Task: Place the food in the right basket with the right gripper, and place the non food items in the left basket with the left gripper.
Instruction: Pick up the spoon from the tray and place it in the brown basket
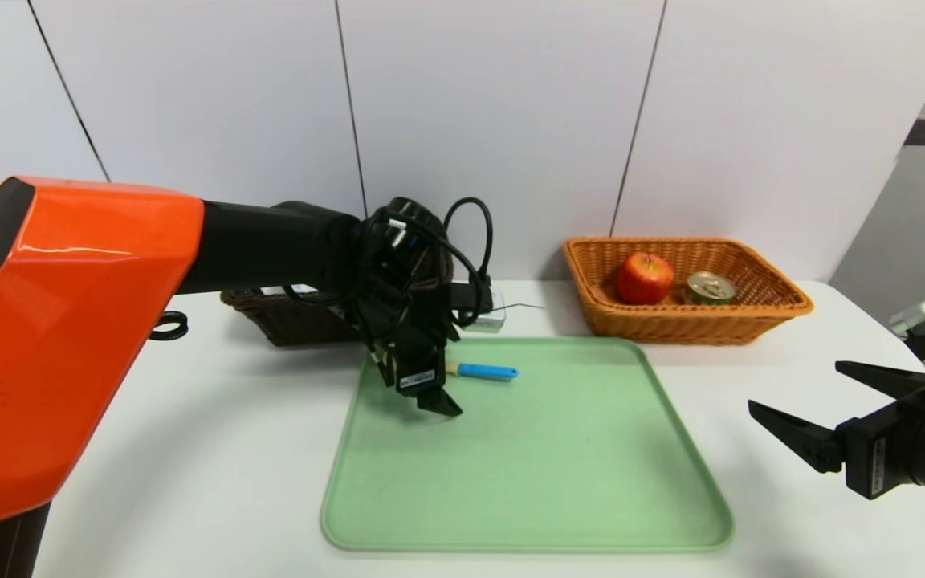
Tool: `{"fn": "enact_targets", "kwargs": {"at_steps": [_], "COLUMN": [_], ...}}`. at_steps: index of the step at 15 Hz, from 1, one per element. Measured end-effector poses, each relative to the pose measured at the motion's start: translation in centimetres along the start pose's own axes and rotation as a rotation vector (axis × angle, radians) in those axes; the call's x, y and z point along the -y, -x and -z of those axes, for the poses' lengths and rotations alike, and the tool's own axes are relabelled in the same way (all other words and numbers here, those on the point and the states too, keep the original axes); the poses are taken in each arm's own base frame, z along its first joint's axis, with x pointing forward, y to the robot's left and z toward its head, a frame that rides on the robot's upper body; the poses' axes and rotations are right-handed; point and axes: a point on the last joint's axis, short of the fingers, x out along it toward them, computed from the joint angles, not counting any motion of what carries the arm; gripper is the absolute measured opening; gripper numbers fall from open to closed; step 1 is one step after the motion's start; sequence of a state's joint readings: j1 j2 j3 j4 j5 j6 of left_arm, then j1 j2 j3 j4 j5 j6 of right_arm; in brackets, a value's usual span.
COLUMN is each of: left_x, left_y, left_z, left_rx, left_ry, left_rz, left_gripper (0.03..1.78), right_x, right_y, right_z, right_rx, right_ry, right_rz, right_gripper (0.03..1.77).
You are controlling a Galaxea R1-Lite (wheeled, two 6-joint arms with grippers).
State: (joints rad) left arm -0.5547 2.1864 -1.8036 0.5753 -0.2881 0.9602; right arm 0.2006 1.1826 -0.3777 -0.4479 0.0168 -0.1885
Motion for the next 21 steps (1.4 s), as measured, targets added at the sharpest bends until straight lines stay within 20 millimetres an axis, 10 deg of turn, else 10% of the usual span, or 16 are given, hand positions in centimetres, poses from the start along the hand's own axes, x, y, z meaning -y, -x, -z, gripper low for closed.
{"fn": "enact_targets", "kwargs": {"at_steps": [4, 11, 13, 21], "left_x": [-0.1, -0.6, -0.6, -0.3], "left_y": [-0.6, -2.0, -2.3, -2.5], "left_z": [0.1, -0.2, -0.2, -0.3], "left_rx": [-0.003, 0.003, 0.004, -0.001], "left_ry": [0.000, -0.007, -0.009, -0.007], "left_rz": [0.007, 0.010, 0.013, 0.023], "left_gripper": [1.69, 0.78, 0.05, 0.04], "right_x": [0.0, 0.0, -0.1, 0.0], "right_y": [0.0, 0.0, 0.0, 0.0], "right_z": [0.1, 0.1, 0.1, 0.0], "right_rx": [-0.002, -0.003, -0.003, 0.000], "right_ry": [0.000, -0.001, -0.001, 0.001], "right_rz": [-0.001, -0.001, -0.003, -0.003], "right_gripper": [1.71, 1.71, 1.71, 1.71]}}
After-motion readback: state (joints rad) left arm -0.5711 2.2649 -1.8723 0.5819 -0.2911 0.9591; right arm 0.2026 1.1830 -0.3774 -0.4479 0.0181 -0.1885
